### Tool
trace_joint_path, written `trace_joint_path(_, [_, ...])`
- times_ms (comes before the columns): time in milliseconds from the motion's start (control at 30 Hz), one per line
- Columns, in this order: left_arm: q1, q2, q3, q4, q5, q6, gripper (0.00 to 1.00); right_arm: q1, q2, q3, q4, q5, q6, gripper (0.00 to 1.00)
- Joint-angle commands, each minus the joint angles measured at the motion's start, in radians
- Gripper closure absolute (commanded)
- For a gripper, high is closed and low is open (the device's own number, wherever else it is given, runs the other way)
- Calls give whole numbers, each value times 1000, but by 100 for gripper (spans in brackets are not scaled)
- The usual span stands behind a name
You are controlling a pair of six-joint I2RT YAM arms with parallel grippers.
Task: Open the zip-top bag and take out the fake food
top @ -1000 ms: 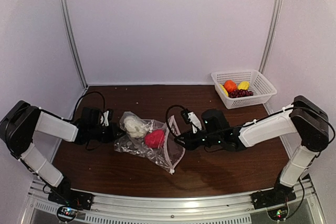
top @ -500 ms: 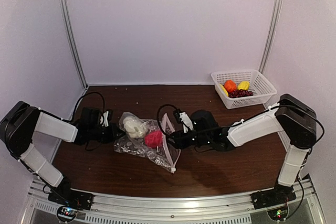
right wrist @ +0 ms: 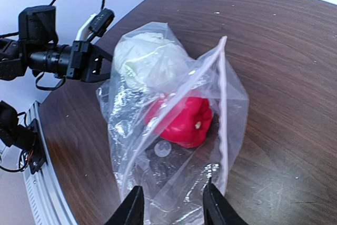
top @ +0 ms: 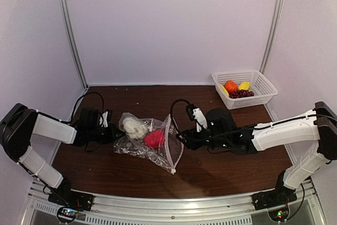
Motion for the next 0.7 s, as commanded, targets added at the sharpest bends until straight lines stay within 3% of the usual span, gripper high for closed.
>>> trace_joint_path(0, [6,-7,-8,33,-11,8,100,45,44,15,34,-39,42,64])
trace_joint_path(533, [5,23,-15,82,17,2,100,15,273,133,80,-2,48,77])
trace_joint_path(667, [5,31,-15,90,22,2,100,3,324,154,122,-44,60,73])
